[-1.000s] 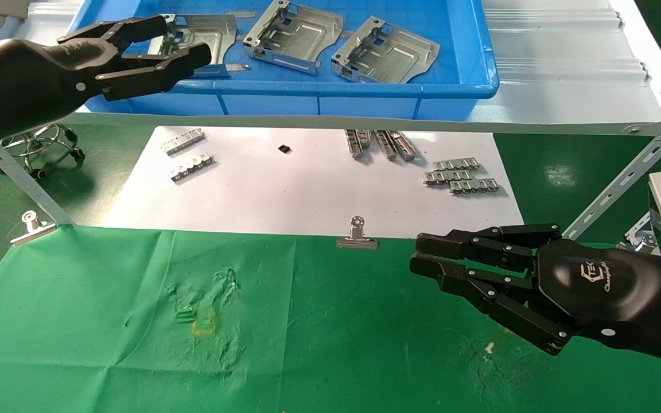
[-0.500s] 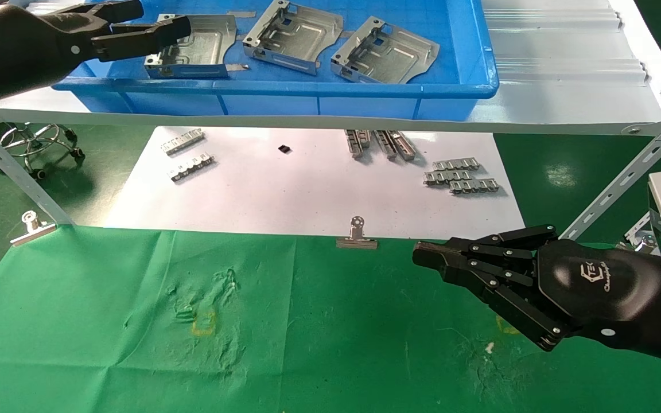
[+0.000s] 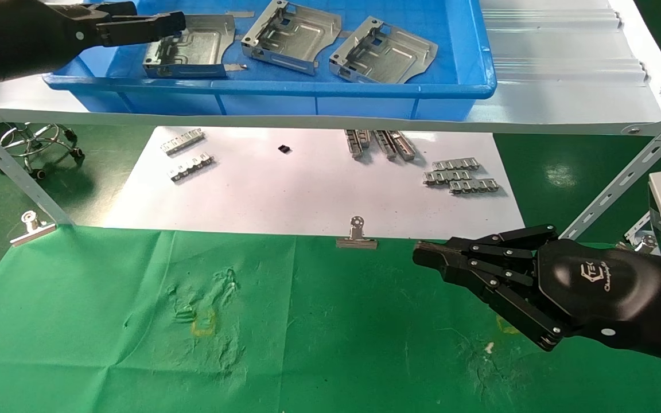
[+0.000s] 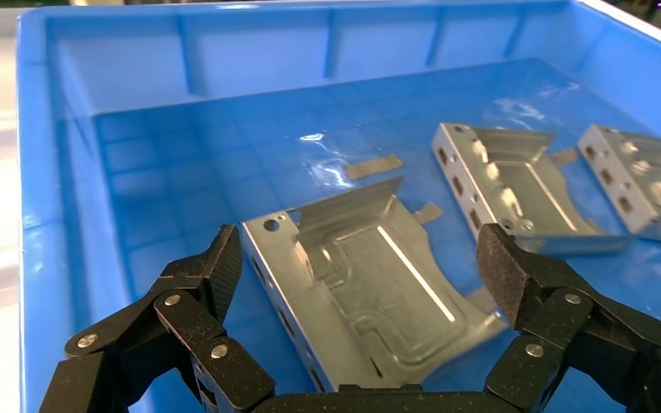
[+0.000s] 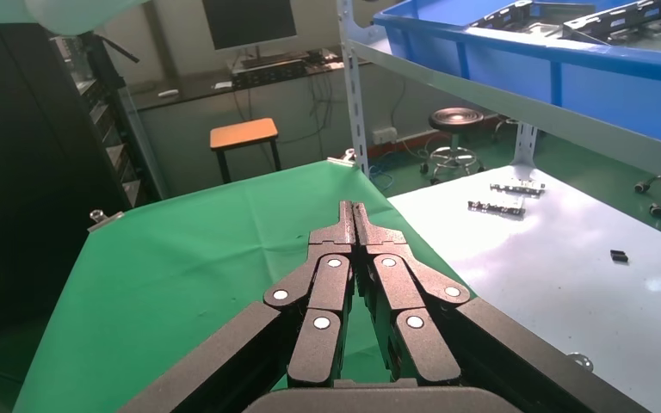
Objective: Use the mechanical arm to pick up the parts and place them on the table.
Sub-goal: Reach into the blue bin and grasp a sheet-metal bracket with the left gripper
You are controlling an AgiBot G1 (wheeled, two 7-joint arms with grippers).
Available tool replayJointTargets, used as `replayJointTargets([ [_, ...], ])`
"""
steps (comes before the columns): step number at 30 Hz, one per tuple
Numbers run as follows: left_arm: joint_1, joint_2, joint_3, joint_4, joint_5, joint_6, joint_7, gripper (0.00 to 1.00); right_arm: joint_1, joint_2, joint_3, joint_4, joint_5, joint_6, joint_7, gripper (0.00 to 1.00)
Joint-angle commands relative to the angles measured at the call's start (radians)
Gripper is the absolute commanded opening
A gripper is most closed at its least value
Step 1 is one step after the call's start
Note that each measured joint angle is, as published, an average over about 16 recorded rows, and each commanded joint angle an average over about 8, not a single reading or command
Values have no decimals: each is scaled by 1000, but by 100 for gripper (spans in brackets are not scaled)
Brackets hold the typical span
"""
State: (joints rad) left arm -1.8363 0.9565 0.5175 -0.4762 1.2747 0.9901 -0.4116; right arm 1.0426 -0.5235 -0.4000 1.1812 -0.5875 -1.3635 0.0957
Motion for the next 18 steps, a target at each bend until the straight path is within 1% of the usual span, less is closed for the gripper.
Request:
replayJointTargets([
  [1, -13, 7, 11, 9, 18, -11, -15, 2, 0, 0, 0, 0, 0, 0, 0, 0],
  [2, -15, 10, 15, 12, 24, -13, -21, 0, 0, 0, 0, 0, 0, 0, 0, 0],
  [18, -27, 37, 51, 24, 82, -57, -62, 0, 0, 0, 0, 0, 0, 0, 0, 0],
])
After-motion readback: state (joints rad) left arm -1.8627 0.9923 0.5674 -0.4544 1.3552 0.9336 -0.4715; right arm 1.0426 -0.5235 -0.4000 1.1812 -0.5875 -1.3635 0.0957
